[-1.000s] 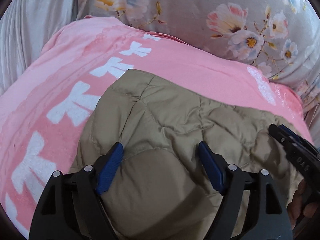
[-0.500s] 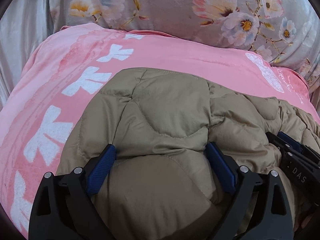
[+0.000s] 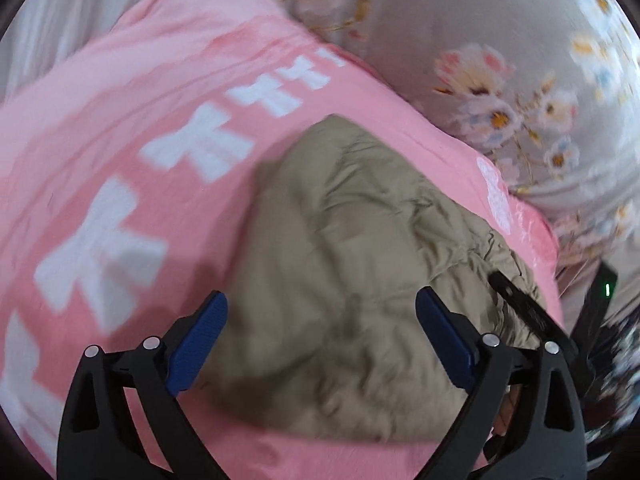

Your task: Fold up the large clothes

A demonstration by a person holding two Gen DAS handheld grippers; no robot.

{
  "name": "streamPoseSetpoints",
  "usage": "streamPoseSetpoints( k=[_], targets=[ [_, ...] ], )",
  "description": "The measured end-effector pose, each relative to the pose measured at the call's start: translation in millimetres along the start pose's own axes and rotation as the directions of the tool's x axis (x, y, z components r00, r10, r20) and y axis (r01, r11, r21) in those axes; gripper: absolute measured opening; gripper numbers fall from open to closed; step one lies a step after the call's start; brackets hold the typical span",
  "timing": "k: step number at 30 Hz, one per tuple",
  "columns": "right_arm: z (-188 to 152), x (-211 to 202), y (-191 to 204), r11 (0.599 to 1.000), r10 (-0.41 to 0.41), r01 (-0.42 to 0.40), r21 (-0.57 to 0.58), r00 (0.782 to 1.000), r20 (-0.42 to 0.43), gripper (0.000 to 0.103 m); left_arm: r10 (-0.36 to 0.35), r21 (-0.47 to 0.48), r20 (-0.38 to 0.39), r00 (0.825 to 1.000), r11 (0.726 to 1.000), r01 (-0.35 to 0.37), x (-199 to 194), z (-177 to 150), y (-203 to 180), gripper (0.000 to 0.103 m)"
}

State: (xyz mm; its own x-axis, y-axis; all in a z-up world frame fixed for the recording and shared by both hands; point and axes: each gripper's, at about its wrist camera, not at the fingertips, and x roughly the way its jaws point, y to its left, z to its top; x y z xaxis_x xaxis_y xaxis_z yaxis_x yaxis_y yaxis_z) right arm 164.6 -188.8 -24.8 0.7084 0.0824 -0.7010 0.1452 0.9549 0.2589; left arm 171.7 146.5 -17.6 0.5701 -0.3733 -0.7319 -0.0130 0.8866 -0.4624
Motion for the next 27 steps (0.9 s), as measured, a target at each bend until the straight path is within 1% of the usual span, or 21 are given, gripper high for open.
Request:
streamPoseSetpoints(
  k=[2,3,4,6,7,8,10,11,12,13,14,15,16,17,18,20,22,23,24,26,27],
  targets=[
    [-18,-13,1,1.000,0.012,-0.012,-0.004,1.000,-0.020,0.037,-0.019,-0.092,-0.044,0.999,0.996,0.015,0,-8,27,0.093],
    [-25,-15,-1,1.000,0.017,-0.017,0.002,0.999,-0.029,0.037,-0.049,-0.151,-0.067,0.997,0.988,0.039,4,-14,41,0.092],
    [-31,-17,-2,1.000,0.020,-0.019,0.011,0.999,-0.036,0.037,-0.096,-0.201,-0.083,0.992,0.976,0.078,9,-18,49,0.092],
    [-38,-15,-4,1.000,0.024,-0.023,0.019,0.998,-0.052,0.037,-0.192,-0.271,-0.102,0.976,0.949,0.158,19,-25,53,0.093],
    [-41,-13,-4,1.000,0.025,-0.023,0.021,0.998,-0.063,0.036,-0.189,-0.270,-0.094,0.978,0.950,0.157,20,-26,49,0.093],
    [-42,-11,-4,1.000,0.025,-0.024,0.017,0.997,-0.070,0.036,-0.164,-0.236,-0.085,0.983,0.962,0.140,20,-26,41,0.093],
    [-44,-7,-6,1.000,0.028,-0.027,0.016,0.997,-0.075,0.037,-0.181,-0.206,-0.093,0.979,0.966,0.159,23,-25,29,0.090],
    [-45,-5,-7,0.999,0.031,-0.030,0.020,0.997,-0.075,0.037,-0.190,-0.200,-0.101,0.977,0.965,0.167,25,-25,22,0.082],
    [-45,-3,-7,0.999,0.029,-0.028,0.018,0.997,-0.072,0.037,-0.183,-0.178,-0.103,0.978,0.970,0.163,25,-25,13,0.070],
    [-47,-3,-7,1.000,0.023,-0.023,0.009,0.997,-0.068,0.037,-0.166,-0.151,-0.102,0.981,0.977,0.150,22,-24,5,0.064],
    [-48,-2,-6,1.000,0.017,-0.017,0.003,0.998,-0.063,0.037,-0.150,-0.124,-0.095,0.984,0.983,0.138,18,-23,-1,0.049],
    [-49,-2,-5,1.000,0.007,-0.007,-0.006,0.998,-0.056,0.037,-0.135,-0.081,-0.074,0.988,0.988,0.129,10,-22,-13,0.031],
    [-50,-1,-5,1.000,0.001,-0.001,-0.011,0.999,-0.047,0.037,-0.123,-0.035,-0.052,0.991,0.992,0.121,1,-21,-23,0.026],
    [-51,0,-5,1.000,0.000,0.000,-0.009,0.999,-0.039,0.037,-0.123,0.005,-0.027,0.992,0.992,0.123,-9,-20,-32,0.019],
    [-52,0,-7,1.000,0.008,-0.008,0.001,0.999,-0.032,0.038,-0.156,0.038,0.001,0.988,0.987,0.156,-22,-18,-43,0.015],
    [-53,-3,-14,0.999,0.037,-0.036,0.038,0.999,-0.016,0.036,-0.198,0.099,0.038,0.980,0.976,0.193,-42,-14,-67,0.013],
    [-54,-16,-27,0.989,0.074,-0.070,0.132,0.997,-0.025,0.032,-0.225,0.140,0.057,0.973,0.966,0.216,-54,-10,-85,0.012],
    [-57,-32,-37,0.977,0.107,-0.102,0.186,0.994,-0.016,0.027,-0.235,0.161,0.061,0.970,0.961,0.223,-60,-9,-93,0.011],
    [-59,-43,-41,0.972,0.126,-0.122,0.200,0.992,-0.007,0.019,-0.240,0.179,0.068,0.968,0.958,0.224,-66,-7,-101,0.011],
    [-67,-64,-50,0.974,0.116,-0.113,0.198,0.993,-0.006,0.008,-0.263,0.195,0.078,0.962,0.950,0.245,-75,-4,-109,0.010],
    [-74,-71,-56,0.973,0.111,-0.104,0.207,0.993,-0.025,0.007,-0.277,0.195,0.085,0.957,0.947,0.257,-80,-3,-113,0.010]
  ],
)
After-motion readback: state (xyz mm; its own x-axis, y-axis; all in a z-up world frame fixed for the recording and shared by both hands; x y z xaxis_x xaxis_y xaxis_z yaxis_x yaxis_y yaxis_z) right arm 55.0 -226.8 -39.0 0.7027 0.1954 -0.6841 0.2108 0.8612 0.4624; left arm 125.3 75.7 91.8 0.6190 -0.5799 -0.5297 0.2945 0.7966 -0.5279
